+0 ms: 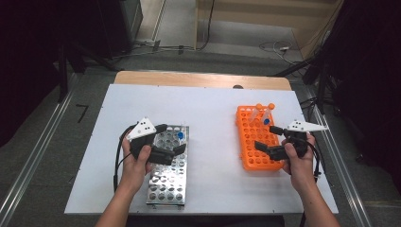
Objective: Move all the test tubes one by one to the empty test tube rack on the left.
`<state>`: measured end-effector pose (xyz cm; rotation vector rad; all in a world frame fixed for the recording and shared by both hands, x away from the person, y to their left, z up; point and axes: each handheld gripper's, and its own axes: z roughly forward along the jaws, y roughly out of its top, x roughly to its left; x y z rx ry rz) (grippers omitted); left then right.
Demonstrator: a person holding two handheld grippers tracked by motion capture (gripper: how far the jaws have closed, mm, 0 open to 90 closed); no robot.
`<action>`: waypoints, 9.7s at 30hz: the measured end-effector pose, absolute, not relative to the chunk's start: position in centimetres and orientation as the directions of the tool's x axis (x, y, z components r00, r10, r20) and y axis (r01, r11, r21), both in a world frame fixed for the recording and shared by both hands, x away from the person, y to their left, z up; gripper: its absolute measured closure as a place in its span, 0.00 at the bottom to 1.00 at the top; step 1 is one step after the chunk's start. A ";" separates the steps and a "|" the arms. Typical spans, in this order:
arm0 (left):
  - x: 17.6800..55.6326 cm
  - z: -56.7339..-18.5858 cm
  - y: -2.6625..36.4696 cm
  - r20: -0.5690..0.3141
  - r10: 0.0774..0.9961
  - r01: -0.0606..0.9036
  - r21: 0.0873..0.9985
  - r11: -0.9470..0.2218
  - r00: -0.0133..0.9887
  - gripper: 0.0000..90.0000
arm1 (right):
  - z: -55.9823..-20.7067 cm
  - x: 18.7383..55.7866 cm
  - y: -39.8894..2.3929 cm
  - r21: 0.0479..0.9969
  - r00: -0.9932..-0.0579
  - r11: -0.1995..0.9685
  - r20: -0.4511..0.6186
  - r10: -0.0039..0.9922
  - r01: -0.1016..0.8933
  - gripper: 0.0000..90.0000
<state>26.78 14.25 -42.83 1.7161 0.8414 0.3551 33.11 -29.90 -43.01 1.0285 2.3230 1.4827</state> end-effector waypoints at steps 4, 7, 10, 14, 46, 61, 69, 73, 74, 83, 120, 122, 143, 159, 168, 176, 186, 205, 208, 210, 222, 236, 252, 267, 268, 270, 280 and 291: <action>26.6 -42.8 14.9 -0.187 0.697 0.341 0.936 -0.087 0.692 0.00 | -43.2 34.0 -30.6 0.849 -0.696 0.236 0.196 0.691 0.473 0.07; 26.4 -42.9 15.2 -0.195 0.700 0.339 0.938 -0.071 0.687 0.00 | -43.5 34.5 -30.5 0.842 -0.677 0.250 0.172 0.716 0.478 0.16; 26.3 -42.8 15.5 -0.191 0.700 0.332 0.941 -0.069 0.688 0.00 | -44.1 35.5 -30.4 0.826 -0.646 0.273 0.138 0.751 0.493 0.27; 26.2 -42.8 15.9 -0.201 0.703 0.334 0.941 -0.054 0.682 0.00 | -44.9 36.6 -30.6 0.810 -0.630 0.291 0.121 0.767 0.509 0.42; 25.9 -42.5 15.4 -0.200 0.677 0.326 0.943 -0.063 0.708 0.00 | -44.9 36.7 -31.2 0.860 -0.640 0.290 0.054 0.767 0.420 0.84; 25.9 -42.2 13.9 -0.188 0.644 0.310 0.947 -0.080 0.741 0.00 | -42.6 34.5 -30.5 0.886 -0.681 0.237 0.113 0.724 0.398 0.84; 25.6 -41.9 12.9 -0.177 0.614 0.300 0.948 -0.103 0.770 0.00 | -42.1 33.4 -28.5 0.884 -0.740 0.262 0.128 0.661 0.387 0.84; 25.5 -41.7 12.6 -0.182 0.610 0.303 0.948 -0.100 0.771 0.00 | -41.9 32.9 -27.3 0.884 -0.766 0.276 0.132 0.629 0.378 0.84; 25.5 -41.7 12.5 -0.186 0.611 0.303 0.948 -0.094 0.769 0.00 | -41.8 32.8 -27.0 0.884 -0.774 0.279 0.133 0.620 0.375 0.84; 25.1 -41.1 11.2 -0.189 0.585 0.298 0.950 -0.095 0.789 0.00 | -41.6 31.3 -24.3 0.878 -0.824 0.325 0.126 0.552 0.352 0.84; 24.1 -40.4 6.2 -0.163 0.497 0.267 0.953 -0.145 0.852 0.66 | -41.5 26.8 -17.1 0.852 -0.935 0.454 0.103 0.340 0.259 0.84; 24.1 -40.4 6.1 -0.162 0.495 0.267 0.952 -0.148 0.854 0.68 | -41.5 26.7 -17.0 0.851 -0.936 0.457 0.102 0.335 0.257 0.84; 24.4 -40.3 7.5 -0.115 0.575 0.257 0.951 -0.173 0.810 0.85 | -41.4 26.9 -17.5 0.866 -0.931 0.425 0.112 0.347 0.262 0.64; 25.5 -40.4 12.5 -0.130 0.698 0.258 0.963 -0.080 0.704 0.86 | -41.1 29.9 -21.9 0.881 -0.875 0.335 0.158 0.457 0.334 0.00; 25.8 -41.7 12.8 -0.127 0.729 0.258 0.963 -0.071 0.672 0.86 | -41.3 30.8 -23.6 0.884 -0.848 0.308 0.162 0.505 0.353 0.00; 25.8 -42.8 12.2 -0.094 0.744 0.260 0.959 -0.111 0.662 0.86 | -41.4 31.1 -24.6 0.887 -0.831 0.290 0.164 0.532 0.360 0.00; 25.7 -43.5 11.8 -0.055 0.744 0.287 0.940 -0.187 0.666 0.85 | -41.4 31.5 -25.7 0.888 -0.813 0.278 0.161 0.559 0.367 0.00; 25.5 -43.3 11.9 -0.084 0.711 0.306 0.933 -0.191 0.698 0.73 | -41.1 32.3 -28.1 0.893 -0.769 0.240 0.162 0.618 0.381 0.00; 25.5 -43.2 12.0 -0.106 0.698 0.306 0.937 -0.169 0.708 0.63 | -41.1 32.7 -28.7 0.891 -0.755 0.229 0.169 0.634 0.391 0.00; 25.5 -43.1 12.2 -0.119 0.689 0.305 0.940 -0.154 0.715 0.53 | -41.2 33.0 -29.0 0.889 -0.743 0.226 0.168 0.647 0.398 0.00; 25.5 -42.7 12.4 -0.151 0.679 0.302 0.947 -0.109 0.719 0.12 | -42.1 35.6 -31.0 0.876 -0.668 0.199 0.171 0.725 0.440 0.17; 26.0 -42.8 13.3 -0.210 0.678 0.325 0.945 -0.046 0.705 0.01 | -44.2 39.9 -32.0 0.850 -0.568 0.192 0.144 0.810 0.490 0.48; 25.8 -42.7 13.5 -0.210 0.690 0.328 0.944 -0.041 0.692 0.01 | -46.5 42.6 -31.8 0.801 -0.549 0.189 0.198 0.812 0.568 0.76; 25.9 -42.9 13.3 -0.213 0.693 0.336 0.941 -0.044 0.689 0.01 | -46.7 43.0 -30.7 0.808 -0.546 0.230 0.131 0.827 0.542 0.77; 25.9 -42.9 13.3 -0.215 0.692 0.337 0.941 -0.043 0.689 0.01 | -46.7 43.0 -30.7 0.808 -0.546 0.227 0.135 0.827 0.543 0.77; 25.9 -42.9 13.2 -0.214 0.692 0.339 0.940 -0.046 0.689 0.01 | -46.7 43.0 -30.8 0.809 -0.548 0.225 0.138 0.825 0.543 0.78; 25.9 -43.0 13.1 -0.220 0.684 0.346 0.937 -0.049 0.695 0.01 | -46.3 42.5 -30.7 0.822 -0.534 0.222 0.115 0.837 0.525 0.81; 25.8 -42.8 12.9 -0.217 0.678 0.337 0.940 -0.047 0.702 0.01 | -43.5 40.3 -31.0 0.859 -0.564 0.189 0.133 0.815 0.476 0.81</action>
